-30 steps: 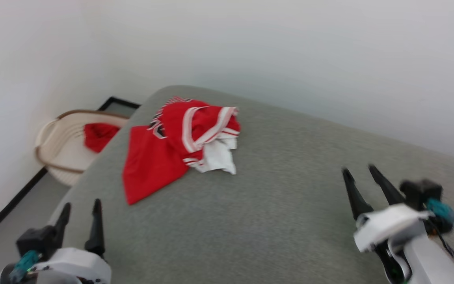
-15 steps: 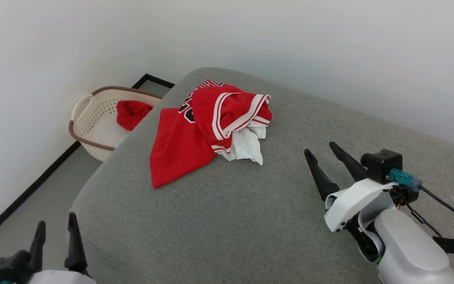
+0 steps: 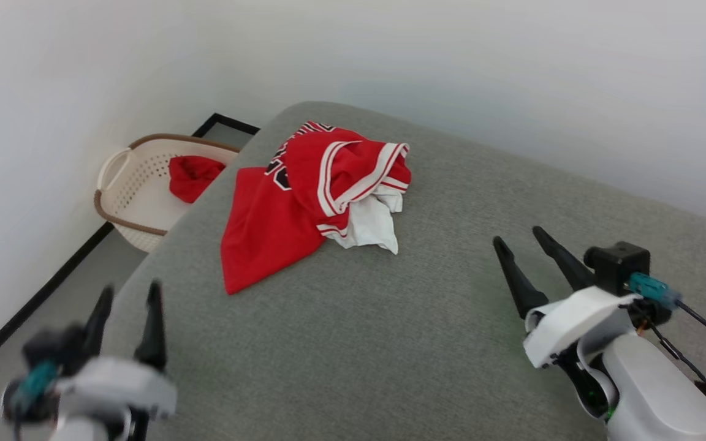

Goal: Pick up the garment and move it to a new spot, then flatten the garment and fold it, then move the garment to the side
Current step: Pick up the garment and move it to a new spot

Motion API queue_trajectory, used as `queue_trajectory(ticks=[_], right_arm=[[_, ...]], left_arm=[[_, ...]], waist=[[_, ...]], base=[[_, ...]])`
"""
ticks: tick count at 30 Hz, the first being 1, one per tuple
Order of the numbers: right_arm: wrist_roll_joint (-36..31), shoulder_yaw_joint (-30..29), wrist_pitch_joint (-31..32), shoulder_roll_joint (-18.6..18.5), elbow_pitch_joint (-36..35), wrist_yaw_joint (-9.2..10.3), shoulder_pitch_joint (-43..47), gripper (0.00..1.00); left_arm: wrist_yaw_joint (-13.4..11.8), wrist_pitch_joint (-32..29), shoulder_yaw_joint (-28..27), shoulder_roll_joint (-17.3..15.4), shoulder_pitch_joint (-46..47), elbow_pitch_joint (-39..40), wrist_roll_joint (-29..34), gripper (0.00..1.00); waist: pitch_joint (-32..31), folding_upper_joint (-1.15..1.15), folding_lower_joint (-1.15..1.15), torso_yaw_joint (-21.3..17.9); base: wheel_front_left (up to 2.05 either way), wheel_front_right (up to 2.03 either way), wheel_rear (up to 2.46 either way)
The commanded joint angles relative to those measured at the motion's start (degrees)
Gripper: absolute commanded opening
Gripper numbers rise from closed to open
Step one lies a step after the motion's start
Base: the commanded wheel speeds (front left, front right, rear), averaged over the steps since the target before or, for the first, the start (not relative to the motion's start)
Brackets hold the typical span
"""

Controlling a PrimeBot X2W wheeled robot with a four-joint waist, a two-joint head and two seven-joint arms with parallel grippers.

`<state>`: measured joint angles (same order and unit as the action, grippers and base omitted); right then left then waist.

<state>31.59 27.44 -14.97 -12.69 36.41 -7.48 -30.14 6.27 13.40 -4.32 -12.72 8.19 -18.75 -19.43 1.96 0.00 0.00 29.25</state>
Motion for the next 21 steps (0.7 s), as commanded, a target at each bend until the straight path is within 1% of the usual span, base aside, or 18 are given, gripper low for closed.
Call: queue_trajectory(ticks=[1, 3, 7, 13, 17, 18, 21], right_arm=[[-0.77, -1.51, -0.27, -0.50, -0.91, -0.02, 1.54, 1.00], [-2.06, -1.26, -0.28, 0.44, -2.34, -0.03, 1.39, 1.00], [-4.17, -0.44, -0.27, -0.05, -3.98, -0.01, -0.73, 1.00], [-5.58, 0.85, -0.25, 0.33, -5.75, -0.01, -3.80, 1.00], [-5.70, 0.93, -0.25, 0.89, -6.64, -0.01, -4.81, 1.00], [-5.70, 0.93, -0.25, 0.89, -6.64, -0.01, -4.81, 1.00], [-5.89, 0.42, -0.26, 1.19, -7.50, -0.01, -5.04, 1.00]], left_arm=[[0.62, -0.72, 1.78, -1.11, 3.78, -1.41, 0.73, 1.00], [0.79, -0.71, 2.19, -3.02, 7.72, -3.11, -0.45, 1.00], [1.25, -0.39, 3.40, -6.52, 17.16, -7.13, -1.98, 1.00], [1.22, 0.34, 7.44, -13.37, 29.59, -16.27, -3.95, 1.00], [1.25, -1.13, 11.10, -16.78, 36.14, -22.45, -8.36, 1.00], [1.25, -1.13, 11.10, -16.78, 36.14, -22.45, -8.36, 1.00], [1.24, -4.95, 14.27, -18.48, 39.71, -25.84, -14.32, 1.00]], waist=[[0.35, 0.00, 0.00, -0.78], [2.18, 0.00, 0.00, -3.70], [7.36, 0.00, 0.00, -10.00], [13.57, 0.00, 0.00, -18.41], [16.40, 0.00, 0.00, -22.52], [16.40, 0.00, 0.00, -22.52], [17.86, 0.00, 0.00, -24.46]], base=[[0.00, 0.00, 0.00], [0.00, 0.00, 0.00], [0.00, 0.00, 0.00], [0.00, 0.00, 0.00], [0.00, 0.00, 0.00], [0.00, 0.00, 0.00], [0.00, 0.00, 0.00]])
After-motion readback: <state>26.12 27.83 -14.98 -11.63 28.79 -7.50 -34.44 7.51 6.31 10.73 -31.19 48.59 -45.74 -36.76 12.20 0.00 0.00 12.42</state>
